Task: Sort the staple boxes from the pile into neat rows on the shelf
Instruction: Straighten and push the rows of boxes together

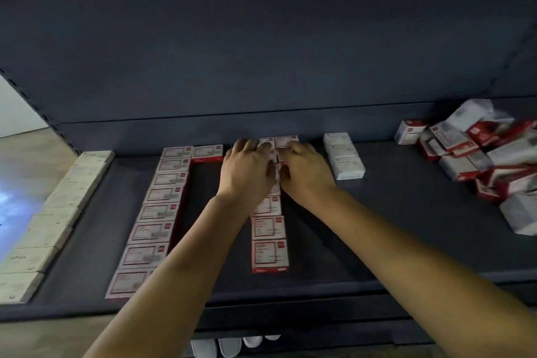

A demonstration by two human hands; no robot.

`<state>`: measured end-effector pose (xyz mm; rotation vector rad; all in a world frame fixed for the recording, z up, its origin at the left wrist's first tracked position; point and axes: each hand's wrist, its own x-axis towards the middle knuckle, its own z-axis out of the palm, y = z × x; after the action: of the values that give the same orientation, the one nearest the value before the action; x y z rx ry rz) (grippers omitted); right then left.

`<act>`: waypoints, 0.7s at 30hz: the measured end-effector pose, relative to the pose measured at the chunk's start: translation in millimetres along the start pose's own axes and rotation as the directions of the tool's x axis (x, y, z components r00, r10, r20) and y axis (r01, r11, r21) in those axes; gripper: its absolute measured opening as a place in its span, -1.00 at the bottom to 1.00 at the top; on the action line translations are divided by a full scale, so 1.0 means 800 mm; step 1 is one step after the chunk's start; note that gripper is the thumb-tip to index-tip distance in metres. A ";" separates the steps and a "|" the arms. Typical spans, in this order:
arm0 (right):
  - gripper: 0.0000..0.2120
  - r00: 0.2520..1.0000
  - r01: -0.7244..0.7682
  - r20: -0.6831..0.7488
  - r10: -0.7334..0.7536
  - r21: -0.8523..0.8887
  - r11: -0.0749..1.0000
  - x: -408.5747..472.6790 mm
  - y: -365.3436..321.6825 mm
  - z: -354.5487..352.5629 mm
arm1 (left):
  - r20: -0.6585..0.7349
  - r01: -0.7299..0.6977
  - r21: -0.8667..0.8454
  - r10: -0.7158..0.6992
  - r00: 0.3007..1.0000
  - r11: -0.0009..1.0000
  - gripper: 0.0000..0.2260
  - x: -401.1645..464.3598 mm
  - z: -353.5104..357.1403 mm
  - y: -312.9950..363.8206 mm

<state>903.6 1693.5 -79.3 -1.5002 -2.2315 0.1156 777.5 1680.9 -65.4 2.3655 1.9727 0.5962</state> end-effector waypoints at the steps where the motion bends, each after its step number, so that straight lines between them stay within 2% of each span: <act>1: -0.66 1.000 -0.012 -0.012 0.012 0.009 1.000 -0.010 0.017 -0.008 | -0.003 -0.012 -0.009 0.012 1.000 1.000 -0.68 -0.001 0.003 0.022; 7: -0.65 0.998 -0.065 -0.022 0.065 0.027 0.998 -0.081 0.119 -0.062 | -0.021 -0.057 -0.136 0.054 0.998 0.989 -0.67 -0.009 0.033 0.134; 10: -0.69 0.998 -0.059 -0.023 0.059 0.013 0.998 -0.111 0.169 -0.085 | 0.027 -0.083 -0.143 0.088 0.996 0.986 -0.67 -0.012 0.056 0.179; 17: -0.75 0.991 -0.048 -0.120 0.058 0.081 0.996 -0.164 0.264 -0.111 | 0.113 -0.179 -0.226 0.208 0.972 0.958 -0.70 -0.016 0.114 0.263; 21: -0.79 0.980 -0.060 -0.188 0.062 0.019 0.998 -0.182 0.300 -0.138 | 0.145 -0.225 -0.263 0.269 0.952 0.938 -0.73 -0.002 0.137 0.305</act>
<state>1200.4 1641.1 -100.4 -1.5070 -2.0329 0.0068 1040.5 1654.2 -108.4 2.4301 1.4495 0.5706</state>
